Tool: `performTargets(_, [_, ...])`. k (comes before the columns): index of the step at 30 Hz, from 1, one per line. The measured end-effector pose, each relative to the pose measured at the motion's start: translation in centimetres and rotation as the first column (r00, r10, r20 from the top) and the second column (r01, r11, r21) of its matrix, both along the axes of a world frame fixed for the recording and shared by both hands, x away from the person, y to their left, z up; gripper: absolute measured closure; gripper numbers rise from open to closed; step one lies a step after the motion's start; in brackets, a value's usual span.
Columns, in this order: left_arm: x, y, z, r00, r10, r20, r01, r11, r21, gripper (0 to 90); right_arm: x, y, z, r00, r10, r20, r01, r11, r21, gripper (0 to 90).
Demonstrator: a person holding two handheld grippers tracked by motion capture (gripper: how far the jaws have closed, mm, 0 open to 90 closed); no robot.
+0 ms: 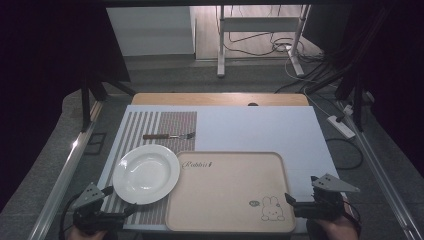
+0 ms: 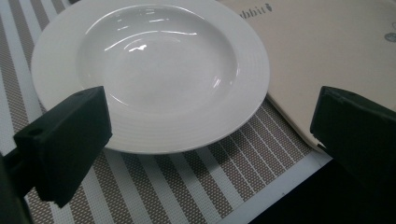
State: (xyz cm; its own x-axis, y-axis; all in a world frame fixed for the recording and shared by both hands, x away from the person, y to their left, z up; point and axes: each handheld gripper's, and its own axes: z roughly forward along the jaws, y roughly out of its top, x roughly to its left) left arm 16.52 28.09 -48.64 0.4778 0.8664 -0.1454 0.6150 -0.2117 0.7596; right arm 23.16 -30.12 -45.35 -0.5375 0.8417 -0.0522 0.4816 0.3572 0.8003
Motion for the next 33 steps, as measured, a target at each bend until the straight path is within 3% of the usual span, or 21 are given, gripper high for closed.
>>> performTargets(15, [0.18, -0.2, -0.06, 0.9997, -0.018, -0.019, 0.019, 0.9997, 0.016, 0.8, 0.07, 0.31, -0.09, 0.9995, 0.03, -0.01, -0.03, 0.999, -0.027, 0.0])
performTargets(26, [0.07, -0.32, 0.12, 0.9995, -0.031, 0.004, 0.031, 0.9993, 0.023, 0.0, 0.2, 0.18, -0.13, 0.9993, 0.029, -0.024, -0.029, 1.0, -0.008, 0.0])
performTargets(33, [0.28, -0.19, 0.61, 0.9991, -0.019, 0.037, 0.019, 0.9998, 0.009, 0.0, 0.16, 0.42, -0.19, 0.9993, 0.031, -0.021, -0.032, 0.999, -0.029, 0.0])
